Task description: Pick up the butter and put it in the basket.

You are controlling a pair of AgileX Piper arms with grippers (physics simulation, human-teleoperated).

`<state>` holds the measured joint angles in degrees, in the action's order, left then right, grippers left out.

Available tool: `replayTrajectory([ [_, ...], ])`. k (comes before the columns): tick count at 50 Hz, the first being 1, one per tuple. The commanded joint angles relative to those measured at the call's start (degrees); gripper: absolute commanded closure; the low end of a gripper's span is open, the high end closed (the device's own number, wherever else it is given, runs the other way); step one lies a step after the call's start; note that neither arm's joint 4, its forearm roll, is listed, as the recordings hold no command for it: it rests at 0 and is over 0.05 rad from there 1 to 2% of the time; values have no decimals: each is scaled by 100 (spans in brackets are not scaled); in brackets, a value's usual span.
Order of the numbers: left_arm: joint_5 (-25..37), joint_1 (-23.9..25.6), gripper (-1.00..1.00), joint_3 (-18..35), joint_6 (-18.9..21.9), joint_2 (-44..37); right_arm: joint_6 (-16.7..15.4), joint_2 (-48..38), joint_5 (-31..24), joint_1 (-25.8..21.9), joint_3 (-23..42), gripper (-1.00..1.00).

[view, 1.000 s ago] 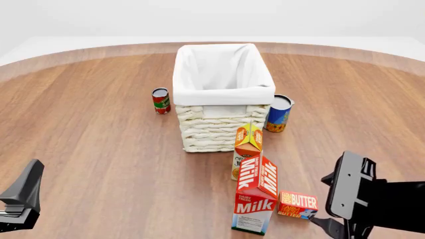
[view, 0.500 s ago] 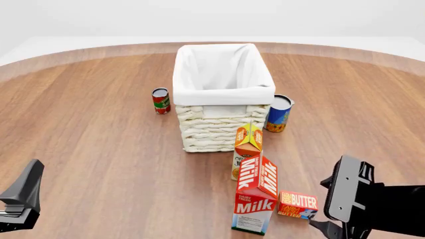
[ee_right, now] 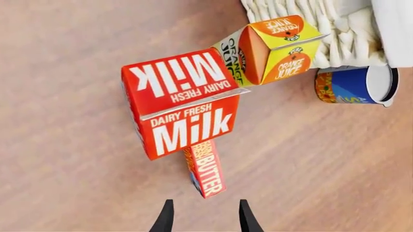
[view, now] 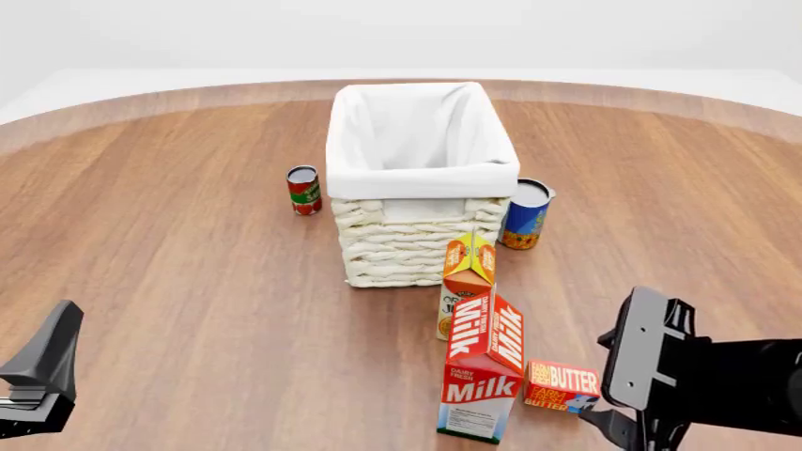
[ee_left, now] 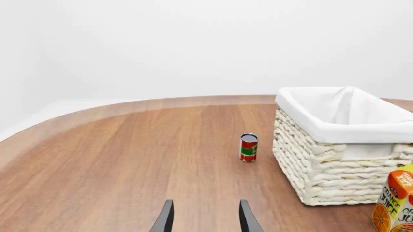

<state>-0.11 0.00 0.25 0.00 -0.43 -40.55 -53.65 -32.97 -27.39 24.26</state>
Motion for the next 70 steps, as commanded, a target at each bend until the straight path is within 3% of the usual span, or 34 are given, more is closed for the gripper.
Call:
replayTrajectory([
  [1,0,0,-100,0,0,0,3,-42,50,5,-2,-100],
  [31,0,0,-100,0,0,0,112,-347,449,-41,-181,-100],
  [70,0,0,-100,0,0,0,26,-705,760,129,-105,-100],
])
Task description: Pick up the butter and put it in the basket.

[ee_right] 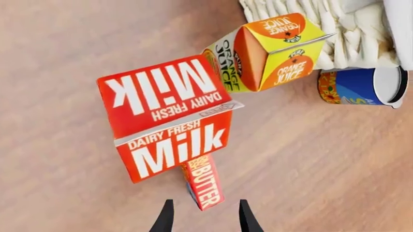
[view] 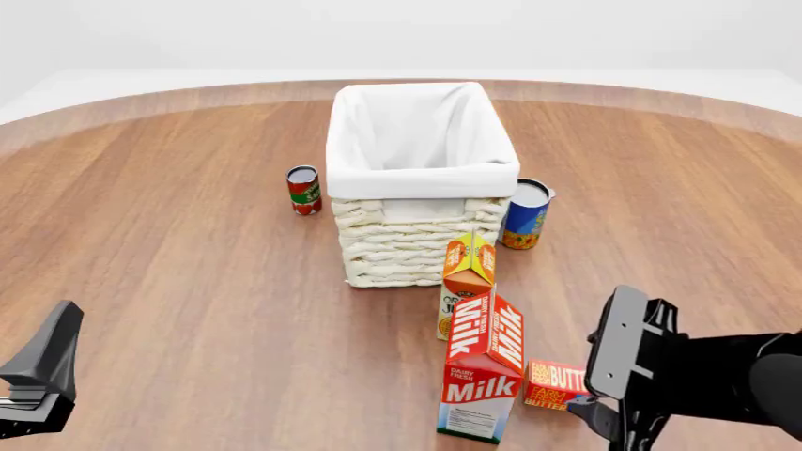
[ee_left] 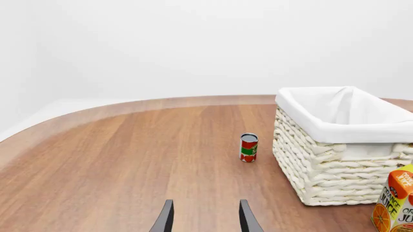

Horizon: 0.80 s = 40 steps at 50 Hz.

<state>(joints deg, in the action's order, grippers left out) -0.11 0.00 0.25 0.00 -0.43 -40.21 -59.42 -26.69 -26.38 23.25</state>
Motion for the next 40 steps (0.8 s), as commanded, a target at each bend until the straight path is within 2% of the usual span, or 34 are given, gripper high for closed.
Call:
replayTrajectory([
  [1,0,0,-100,0,0,0,1,-156,156,23,-1,-100],
  [20,0,0,-100,0,0,0,34,-437,413,11,17,-100],
  [40,0,0,-100,0,0,0,91,-953,983,-6,-109,-100],
])
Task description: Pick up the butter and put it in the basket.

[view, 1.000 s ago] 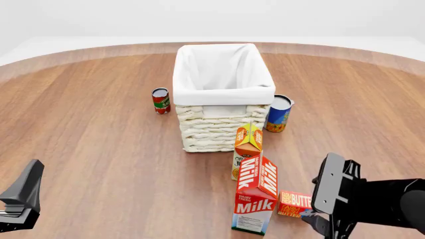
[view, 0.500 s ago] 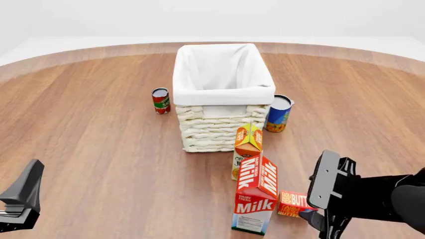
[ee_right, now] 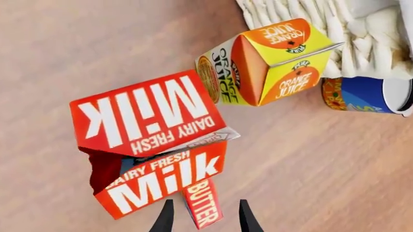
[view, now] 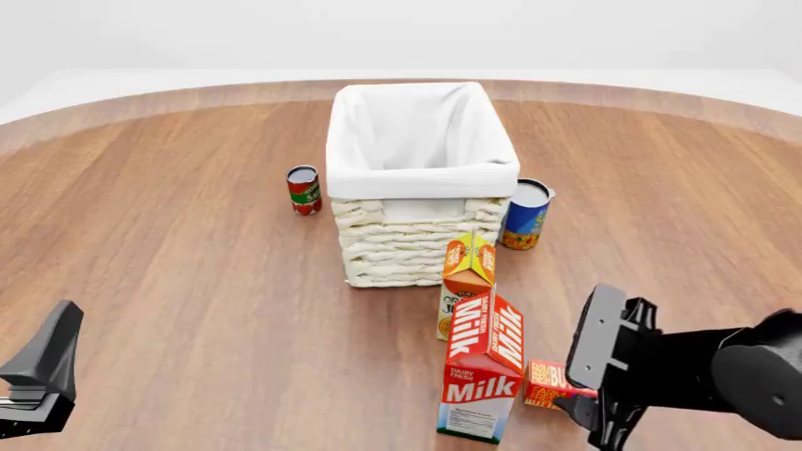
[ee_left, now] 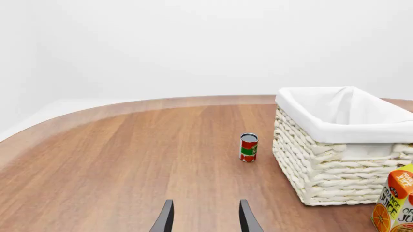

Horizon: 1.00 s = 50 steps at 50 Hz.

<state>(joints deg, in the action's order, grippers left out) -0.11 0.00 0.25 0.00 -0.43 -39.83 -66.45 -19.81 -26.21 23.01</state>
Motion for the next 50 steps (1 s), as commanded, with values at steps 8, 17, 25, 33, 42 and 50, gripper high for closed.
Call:
replayTrajectory([
  [8,0,0,-100,0,0,0,86,-315,424,-42,-171,-100],
  [17,0,0,-100,0,0,0,142,-580,724,-81,-242,-100],
  [25,0,0,-100,0,0,0,152,-738,881,-58,-228,-100],
  [33,0,0,-100,0,0,0,164,-786,958,-42,-258,-100],
  [42,0,0,-100,0,0,0,203,-957,1190,-78,-342,-100],
  [50,0,0,-100,0,0,0,218,-1133,1285,-78,-308,-100],
])
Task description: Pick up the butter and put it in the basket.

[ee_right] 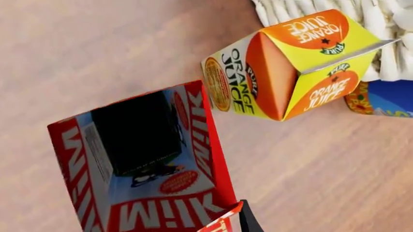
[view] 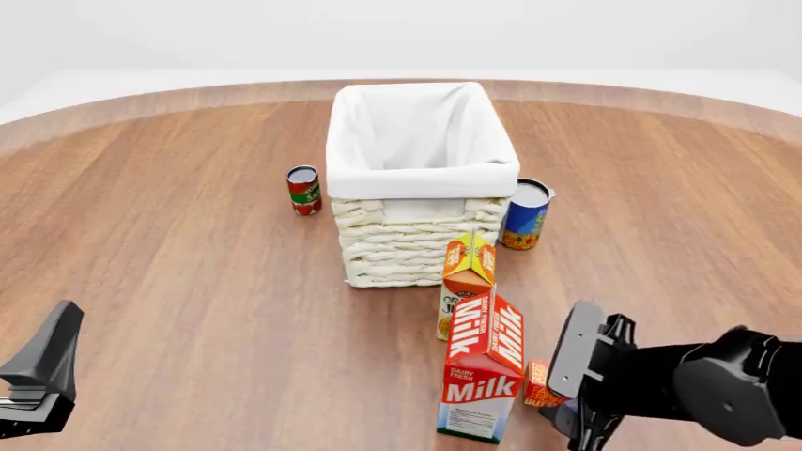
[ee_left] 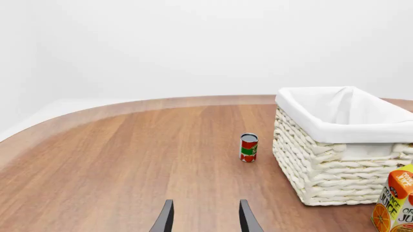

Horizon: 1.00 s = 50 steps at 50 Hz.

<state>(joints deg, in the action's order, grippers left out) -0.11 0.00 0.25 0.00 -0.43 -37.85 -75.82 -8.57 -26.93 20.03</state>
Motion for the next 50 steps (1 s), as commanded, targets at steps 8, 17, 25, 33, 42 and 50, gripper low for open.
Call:
replayTrajectory([
  [8,0,0,-100,0,0,0,-29,-343,197,38,77,-100],
  [17,0,0,-100,0,0,0,-62,-396,185,69,104,-100],
  [25,0,0,-100,0,0,0,-71,-353,139,42,89,-100],
  [33,0,0,-100,0,0,0,-170,-390,111,199,229,100],
  [42,0,0,-100,0,0,0,-182,-372,146,215,230,100],
  [50,0,0,-100,0,0,0,-136,-279,113,150,168,100],
])
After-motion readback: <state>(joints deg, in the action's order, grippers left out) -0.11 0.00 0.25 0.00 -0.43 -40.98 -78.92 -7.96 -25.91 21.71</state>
